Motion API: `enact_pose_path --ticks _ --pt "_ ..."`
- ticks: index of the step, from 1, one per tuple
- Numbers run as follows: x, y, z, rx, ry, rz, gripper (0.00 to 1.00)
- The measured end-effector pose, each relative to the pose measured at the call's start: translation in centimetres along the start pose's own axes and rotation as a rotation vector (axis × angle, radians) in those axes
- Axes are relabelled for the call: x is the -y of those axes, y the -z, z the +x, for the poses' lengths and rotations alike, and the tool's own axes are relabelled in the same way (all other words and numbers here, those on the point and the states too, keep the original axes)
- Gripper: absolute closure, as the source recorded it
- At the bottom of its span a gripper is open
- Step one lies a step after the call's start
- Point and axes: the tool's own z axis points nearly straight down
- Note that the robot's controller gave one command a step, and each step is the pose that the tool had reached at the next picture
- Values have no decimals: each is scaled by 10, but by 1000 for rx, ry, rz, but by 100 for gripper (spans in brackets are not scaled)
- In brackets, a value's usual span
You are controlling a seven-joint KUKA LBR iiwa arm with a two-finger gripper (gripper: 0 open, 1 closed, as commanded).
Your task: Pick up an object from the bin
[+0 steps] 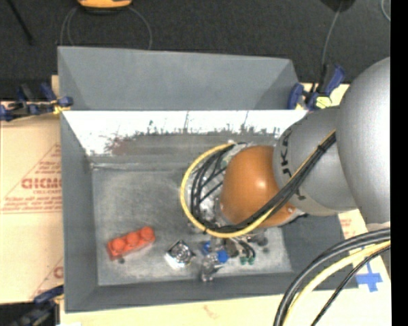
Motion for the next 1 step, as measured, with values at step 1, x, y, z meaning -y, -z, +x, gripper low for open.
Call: enact_pose_path --ticks 1 --pt "57 0 2 5 44 -2 0"
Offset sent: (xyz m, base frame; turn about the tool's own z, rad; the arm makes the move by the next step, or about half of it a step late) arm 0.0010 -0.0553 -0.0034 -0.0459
